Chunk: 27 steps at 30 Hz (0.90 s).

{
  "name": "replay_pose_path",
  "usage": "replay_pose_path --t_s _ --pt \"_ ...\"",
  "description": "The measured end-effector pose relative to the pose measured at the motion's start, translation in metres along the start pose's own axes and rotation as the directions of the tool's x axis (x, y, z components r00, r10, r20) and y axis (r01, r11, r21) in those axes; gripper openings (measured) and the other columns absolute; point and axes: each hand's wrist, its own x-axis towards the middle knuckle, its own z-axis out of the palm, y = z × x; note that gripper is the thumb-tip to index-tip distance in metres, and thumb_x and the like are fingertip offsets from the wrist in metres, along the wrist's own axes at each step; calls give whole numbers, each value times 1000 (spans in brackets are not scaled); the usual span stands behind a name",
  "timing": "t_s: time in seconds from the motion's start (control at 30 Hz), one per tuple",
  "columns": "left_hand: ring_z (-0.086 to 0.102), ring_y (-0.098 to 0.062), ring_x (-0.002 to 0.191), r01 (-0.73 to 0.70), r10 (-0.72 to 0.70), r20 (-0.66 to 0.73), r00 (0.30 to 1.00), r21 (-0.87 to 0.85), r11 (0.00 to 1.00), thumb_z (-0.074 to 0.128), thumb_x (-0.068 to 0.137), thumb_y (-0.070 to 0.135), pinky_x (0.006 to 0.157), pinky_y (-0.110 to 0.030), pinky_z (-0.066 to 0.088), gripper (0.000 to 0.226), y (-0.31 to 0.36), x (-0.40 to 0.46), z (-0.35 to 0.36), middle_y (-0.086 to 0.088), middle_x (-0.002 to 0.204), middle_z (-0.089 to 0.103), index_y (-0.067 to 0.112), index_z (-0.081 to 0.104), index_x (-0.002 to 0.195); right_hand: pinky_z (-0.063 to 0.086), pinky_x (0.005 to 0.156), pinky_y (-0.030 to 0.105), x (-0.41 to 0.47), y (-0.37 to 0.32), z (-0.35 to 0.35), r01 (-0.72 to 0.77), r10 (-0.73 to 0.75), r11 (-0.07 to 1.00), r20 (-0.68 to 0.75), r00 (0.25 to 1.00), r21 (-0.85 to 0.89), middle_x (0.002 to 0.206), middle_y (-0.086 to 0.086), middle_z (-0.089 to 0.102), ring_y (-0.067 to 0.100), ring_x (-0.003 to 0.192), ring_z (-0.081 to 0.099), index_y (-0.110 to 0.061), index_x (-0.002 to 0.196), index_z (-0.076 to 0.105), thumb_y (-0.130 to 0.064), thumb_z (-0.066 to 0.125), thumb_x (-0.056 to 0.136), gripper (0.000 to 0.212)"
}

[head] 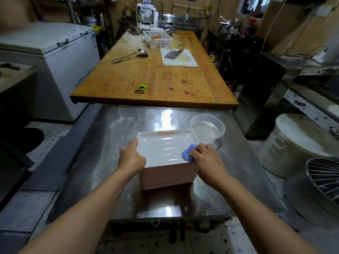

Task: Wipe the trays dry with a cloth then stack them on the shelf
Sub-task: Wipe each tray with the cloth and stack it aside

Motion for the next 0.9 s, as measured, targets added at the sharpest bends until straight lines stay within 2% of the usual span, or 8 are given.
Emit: replay_pose_path --t_s 0.13,0.2,0.27,0.33,0.43,0.6,0.8,0.9 --pt "52 -31 92 4 3 -40 999 170 985 44 80 1 80 -36 51 60 5 -8 2 -16 125 39 23 39 135 47 84 35 -5 5 -6 -66 68 997 -51 996 46 120 5 44 22 108 39 -10 111 57 -7 43 93 23" --pt "49 -30 103 -24 61 -105 993 321 947 50 83 6 81 -37 47 56 7 -18 7 -12 124 37 25 39 135 42 79 27 -9 8 -10 -163 209 945 -137 968 285 112 6 46 23 109 41 -4 106 58 -5 42 92 21" --pt "40 -25 113 -163 248 -160 955 416 895 55 87 15 84 -37 43 40 10 -26 16 -5 123 41 24 50 126 35 74 25 -15 16 -12 -185 326 847 -213 921 498 105 11 51 27 103 46 2 98 62 6 45 86 21" --pt "40 -20 113 -329 410 -99 907 443 834 60 87 29 87 -33 39 25 15 -32 28 2 118 49 25 61 111 34 73 25 -19 25 -14 -199 375 796 -209 903 571 100 16 58 29 96 51 3 93 66 9 48 84 21" --pt "45 -15 108 -453 501 54 864 518 726 62 84 42 84 -28 33 25 21 -37 48 7 108 56 28 66 104 30 66 22 -24 31 -16 -209 413 728 -174 894 654 92 11 62 25 87 54 0 90 67 4 50 84 18" --pt "54 -17 94 -484 576 18 817 563 670 55 89 18 59 -25 31 15 24 -39 57 4 94 59 19 70 91 29 63 22 -30 34 -12 -240 472 652 -136 871 719 91 7 64 19 84 54 -4 95 68 1 49 85 22" --pt "56 -22 78 -559 660 -30 751 503 659 63 84 12 50 -24 23 5 35 -43 44 -1 80 56 11 62 79 44 70 30 -31 38 -16 -244 553 537 -118 825 808 94 11 65 20 83 58 -10 100 68 -8 51 91 19" --pt "56 -27 78 -557 678 -66 732 517 650 54 89 16 54 -30 29 4 53 -42 34 -3 82 59 13 54 86 52 75 39 -28 39 -26 -215 573 482 -120 811 849 92 12 66 22 82 61 -11 100 69 -13 53 93 17"
